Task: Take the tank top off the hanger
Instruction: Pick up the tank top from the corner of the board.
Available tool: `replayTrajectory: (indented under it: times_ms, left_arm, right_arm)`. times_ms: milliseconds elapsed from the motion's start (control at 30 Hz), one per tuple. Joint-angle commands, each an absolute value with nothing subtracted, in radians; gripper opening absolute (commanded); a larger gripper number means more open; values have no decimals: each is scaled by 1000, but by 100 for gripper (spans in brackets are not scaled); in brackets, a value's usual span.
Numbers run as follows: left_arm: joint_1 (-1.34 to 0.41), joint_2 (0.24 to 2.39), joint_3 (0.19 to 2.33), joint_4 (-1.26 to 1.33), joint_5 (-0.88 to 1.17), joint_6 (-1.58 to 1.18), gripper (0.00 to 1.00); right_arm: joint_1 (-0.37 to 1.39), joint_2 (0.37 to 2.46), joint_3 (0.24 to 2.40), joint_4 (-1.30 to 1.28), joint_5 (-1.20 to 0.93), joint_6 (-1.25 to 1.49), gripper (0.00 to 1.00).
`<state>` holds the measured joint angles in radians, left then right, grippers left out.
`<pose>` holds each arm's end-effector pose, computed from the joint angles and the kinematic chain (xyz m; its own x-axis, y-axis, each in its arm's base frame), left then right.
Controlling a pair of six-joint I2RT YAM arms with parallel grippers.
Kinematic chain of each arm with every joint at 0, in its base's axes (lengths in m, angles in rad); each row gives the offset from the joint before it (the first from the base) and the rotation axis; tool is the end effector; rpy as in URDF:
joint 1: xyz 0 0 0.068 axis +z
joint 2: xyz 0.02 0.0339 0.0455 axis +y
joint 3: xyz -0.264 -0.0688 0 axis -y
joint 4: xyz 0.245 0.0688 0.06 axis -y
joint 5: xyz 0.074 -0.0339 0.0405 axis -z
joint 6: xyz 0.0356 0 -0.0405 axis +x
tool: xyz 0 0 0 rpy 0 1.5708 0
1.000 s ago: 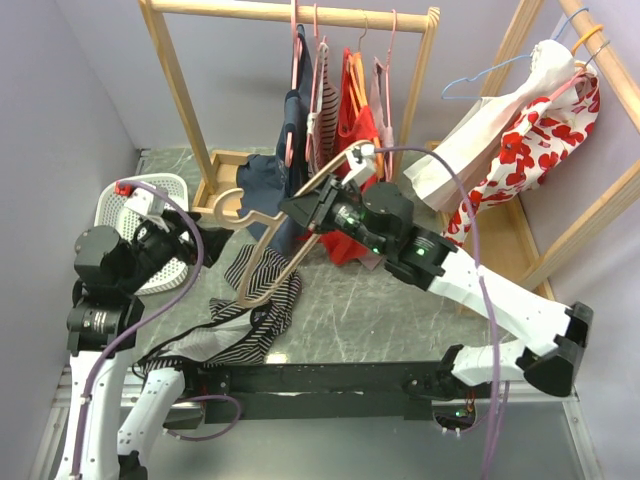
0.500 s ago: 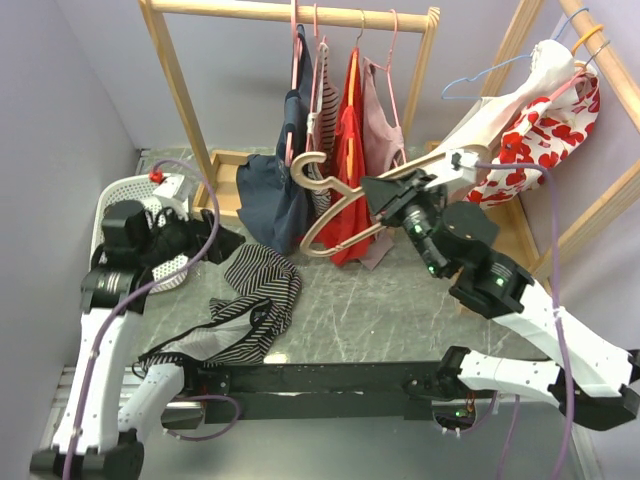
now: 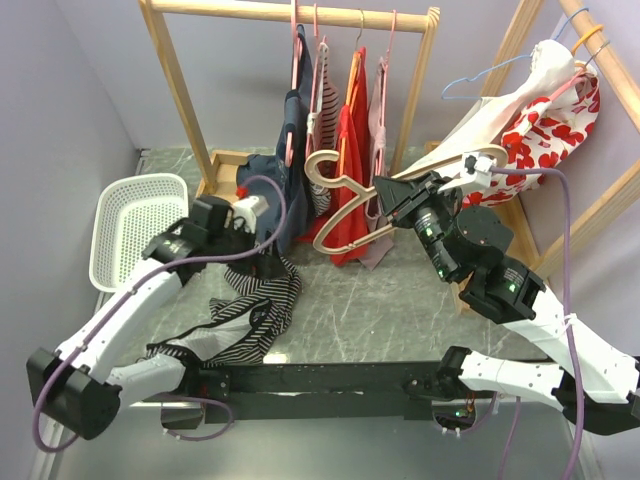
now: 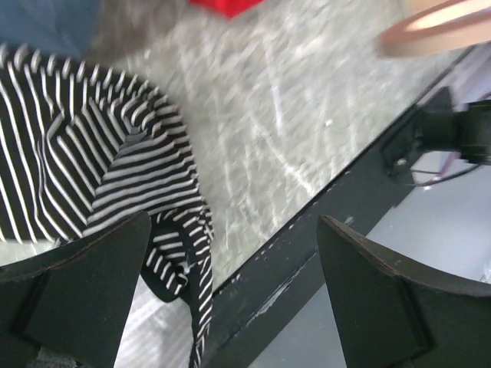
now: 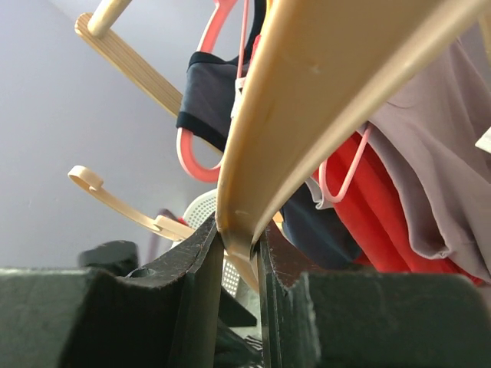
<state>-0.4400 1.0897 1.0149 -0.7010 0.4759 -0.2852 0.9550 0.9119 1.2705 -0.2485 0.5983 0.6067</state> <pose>0.1940 -0.1093 0.3151 -0.7978 0.0992 -0.5948 0.4690 0.7220 -0.5087 0.1143 0.1268 0.4758 -0.1481 0.6064 -0.7813 -0.3247 0.7164 0.6175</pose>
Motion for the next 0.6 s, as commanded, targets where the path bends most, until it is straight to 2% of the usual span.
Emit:
replayTrajectory:
  times_ms: [0,233,500,567]
  left_arm:
    - [-514,1143,1002,-730,272,-371,96]
    - [-606,1264,974,-723,78,-458,94]
    - [-675,1361,934,-686,77,-498,93]
    - [-686,1388,922,-673,75,-512,89]
  right_arm:
    - [956,884,1267,-219,621,595,0]
    - [954,879,1259,-216,618,598,0]
    - [954,873,1249,-201,611,595,0]
    - [954,873,1249,-199,612,595,0]
